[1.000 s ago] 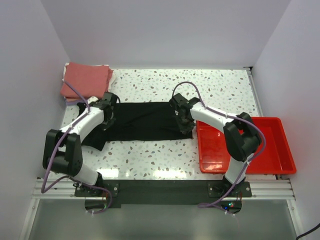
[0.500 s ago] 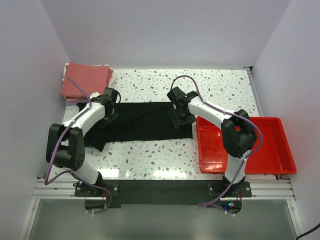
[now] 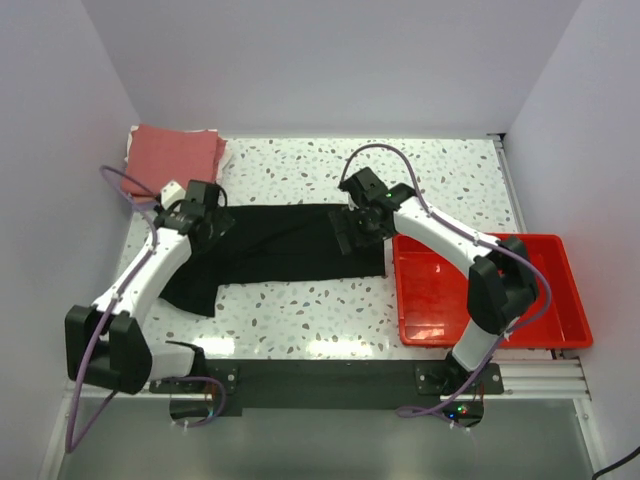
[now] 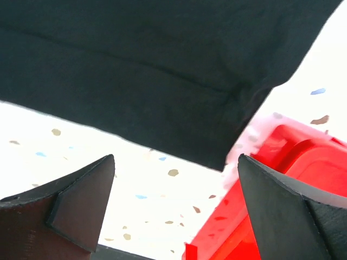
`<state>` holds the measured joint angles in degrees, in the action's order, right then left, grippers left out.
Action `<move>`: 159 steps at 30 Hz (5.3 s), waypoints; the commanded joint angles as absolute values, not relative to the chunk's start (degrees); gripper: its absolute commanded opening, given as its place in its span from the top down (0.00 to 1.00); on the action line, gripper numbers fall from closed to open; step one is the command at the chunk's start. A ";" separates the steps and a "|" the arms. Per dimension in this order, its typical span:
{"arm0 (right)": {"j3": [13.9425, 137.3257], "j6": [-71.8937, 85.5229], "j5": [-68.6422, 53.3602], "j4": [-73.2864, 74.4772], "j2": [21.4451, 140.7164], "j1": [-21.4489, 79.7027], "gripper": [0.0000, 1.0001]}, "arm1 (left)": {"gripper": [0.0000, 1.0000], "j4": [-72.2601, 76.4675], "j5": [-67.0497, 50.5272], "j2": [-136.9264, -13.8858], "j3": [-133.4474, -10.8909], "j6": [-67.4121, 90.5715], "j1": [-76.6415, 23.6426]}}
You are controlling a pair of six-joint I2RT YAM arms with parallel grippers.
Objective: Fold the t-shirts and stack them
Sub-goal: Fold the tshirt
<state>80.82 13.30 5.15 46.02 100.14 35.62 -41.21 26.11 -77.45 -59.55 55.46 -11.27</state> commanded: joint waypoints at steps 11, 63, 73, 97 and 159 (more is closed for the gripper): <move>74.53 11.60 -3.16 39.02 94.57 36.12 0.01 | 0.15 -44.66 21.54 -55.82 -30.60 73.03 -10.81; 74.97 11.95 4.83 42.63 96.85 36.12 0.01 | 0.73 -31.90 26.20 -81.98 -56.15 49.75 0.00; 74.79 12.04 5.10 42.80 95.89 36.12 0.01 | 0.04 -34.54 26.28 -81.04 -58.89 50.19 0.00; 85.75 9.49 2.36 31.20 107.11 36.04 0.01 | 0.00 -21.54 19.51 -89.11 -53.35 50.62 0.00; 49.02 27.16 -13.01 28.39 84.63 74.09 0.01 | 0.00 -27.07 19.25 -128.74 -91.10 35.52 -33.22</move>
<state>44.47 28.84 -10.04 31.70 82.72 73.60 -25.54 24.64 -121.27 -85.91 40.36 -33.17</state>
